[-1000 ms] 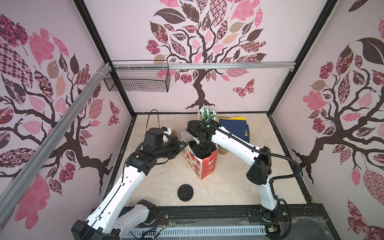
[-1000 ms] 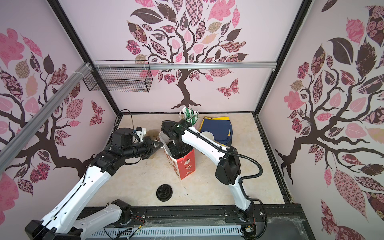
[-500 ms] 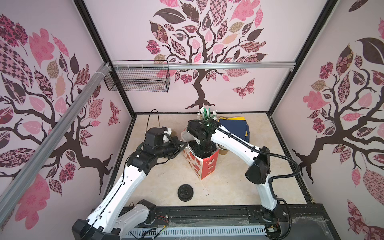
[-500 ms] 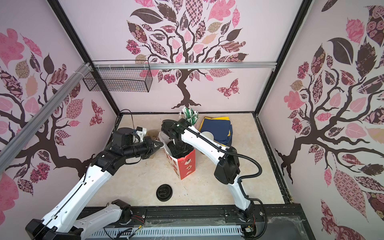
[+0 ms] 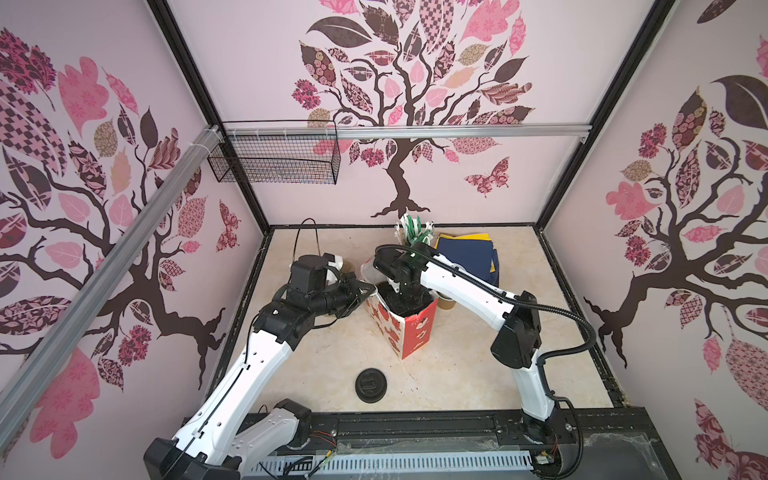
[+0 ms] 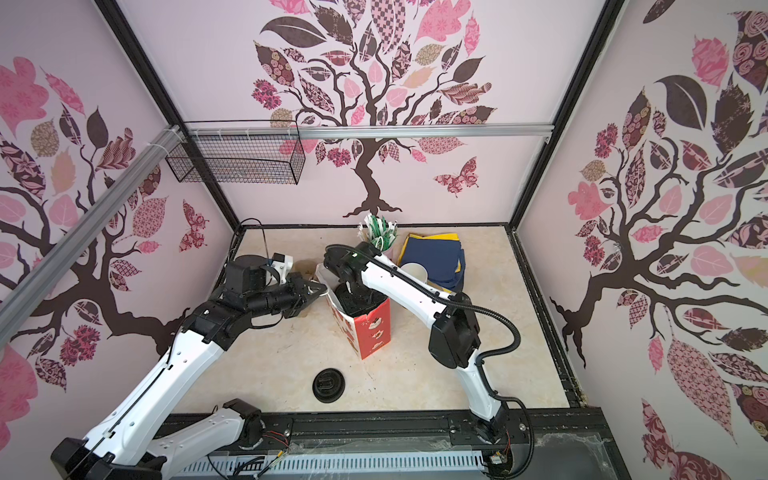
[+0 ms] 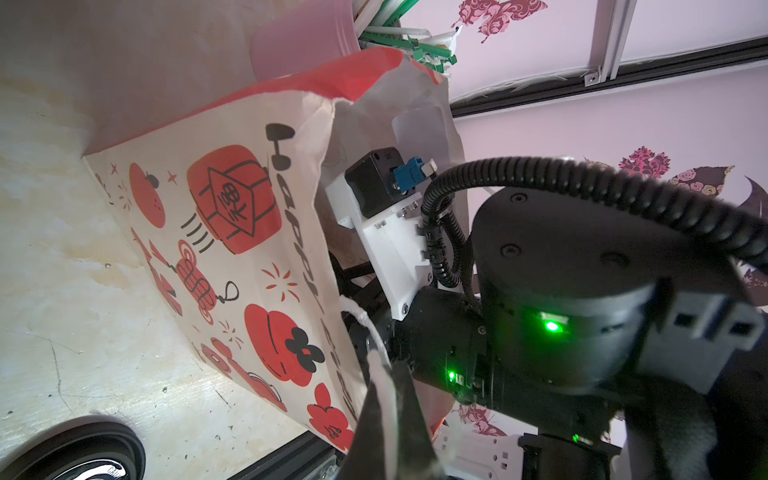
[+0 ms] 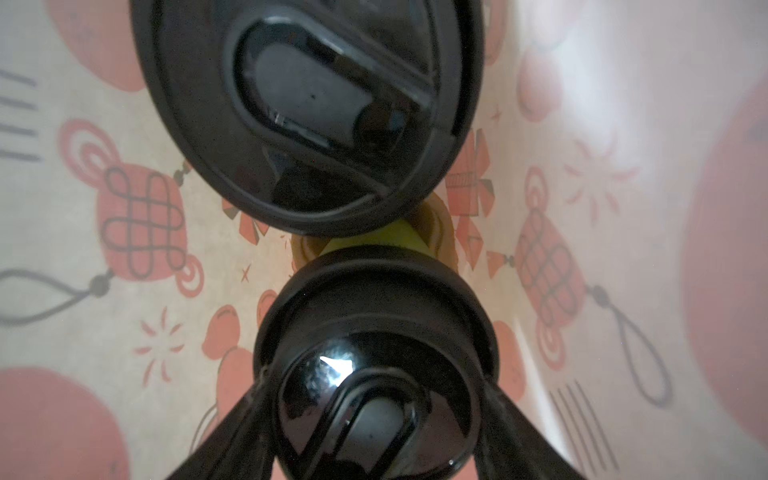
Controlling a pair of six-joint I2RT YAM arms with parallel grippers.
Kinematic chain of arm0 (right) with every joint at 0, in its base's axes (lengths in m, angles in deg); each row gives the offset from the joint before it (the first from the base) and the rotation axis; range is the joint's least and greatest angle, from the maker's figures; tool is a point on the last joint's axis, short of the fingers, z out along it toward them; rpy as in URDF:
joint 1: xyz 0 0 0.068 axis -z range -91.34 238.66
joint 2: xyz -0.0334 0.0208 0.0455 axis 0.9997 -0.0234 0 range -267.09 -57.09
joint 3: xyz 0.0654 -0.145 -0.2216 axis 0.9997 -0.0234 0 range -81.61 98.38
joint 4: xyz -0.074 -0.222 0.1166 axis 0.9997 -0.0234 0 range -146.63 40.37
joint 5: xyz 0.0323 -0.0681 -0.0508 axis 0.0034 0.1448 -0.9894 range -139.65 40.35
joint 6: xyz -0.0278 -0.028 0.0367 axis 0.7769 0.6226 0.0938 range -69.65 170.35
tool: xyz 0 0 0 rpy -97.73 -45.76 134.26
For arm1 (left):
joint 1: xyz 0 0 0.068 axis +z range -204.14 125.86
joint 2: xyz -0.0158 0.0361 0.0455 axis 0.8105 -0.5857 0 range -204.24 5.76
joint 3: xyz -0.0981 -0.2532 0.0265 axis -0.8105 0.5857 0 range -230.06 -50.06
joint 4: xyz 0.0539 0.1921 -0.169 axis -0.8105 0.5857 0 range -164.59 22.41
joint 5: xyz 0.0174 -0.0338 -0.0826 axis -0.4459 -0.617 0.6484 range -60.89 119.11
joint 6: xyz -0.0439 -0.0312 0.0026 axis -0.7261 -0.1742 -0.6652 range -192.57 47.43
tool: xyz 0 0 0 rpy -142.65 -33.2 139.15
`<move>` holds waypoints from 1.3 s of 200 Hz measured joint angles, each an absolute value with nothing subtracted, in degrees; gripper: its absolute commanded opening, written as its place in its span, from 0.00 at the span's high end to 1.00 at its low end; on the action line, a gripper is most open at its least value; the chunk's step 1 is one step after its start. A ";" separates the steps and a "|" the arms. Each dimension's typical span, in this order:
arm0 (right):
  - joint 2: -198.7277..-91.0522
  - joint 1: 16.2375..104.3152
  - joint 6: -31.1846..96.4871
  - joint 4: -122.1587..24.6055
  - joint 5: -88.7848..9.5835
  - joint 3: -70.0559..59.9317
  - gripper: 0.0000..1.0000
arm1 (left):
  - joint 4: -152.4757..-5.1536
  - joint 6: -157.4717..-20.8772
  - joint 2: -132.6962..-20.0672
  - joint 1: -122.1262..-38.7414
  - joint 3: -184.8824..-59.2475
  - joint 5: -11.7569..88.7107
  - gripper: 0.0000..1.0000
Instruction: Pack the takeout coffee
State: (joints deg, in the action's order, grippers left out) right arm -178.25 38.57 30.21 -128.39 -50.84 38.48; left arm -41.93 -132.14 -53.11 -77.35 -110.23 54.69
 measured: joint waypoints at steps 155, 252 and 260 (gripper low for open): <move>-175.15 38.62 31.17 -121.85 -49.82 30.11 0.35 | -41.93 -132.14 -53.44 -77.35 -110.23 54.69 1.00; -174.89 38.92 31.54 -120.45 -49.31 27.62 0.36 | -41.91 -132.12 -53.66 -77.35 -110.23 54.67 1.00; -175.00 38.95 31.56 -120.45 -49.29 27.62 0.36 | -41.91 -132.12 -53.66 -77.35 -110.23 54.67 1.00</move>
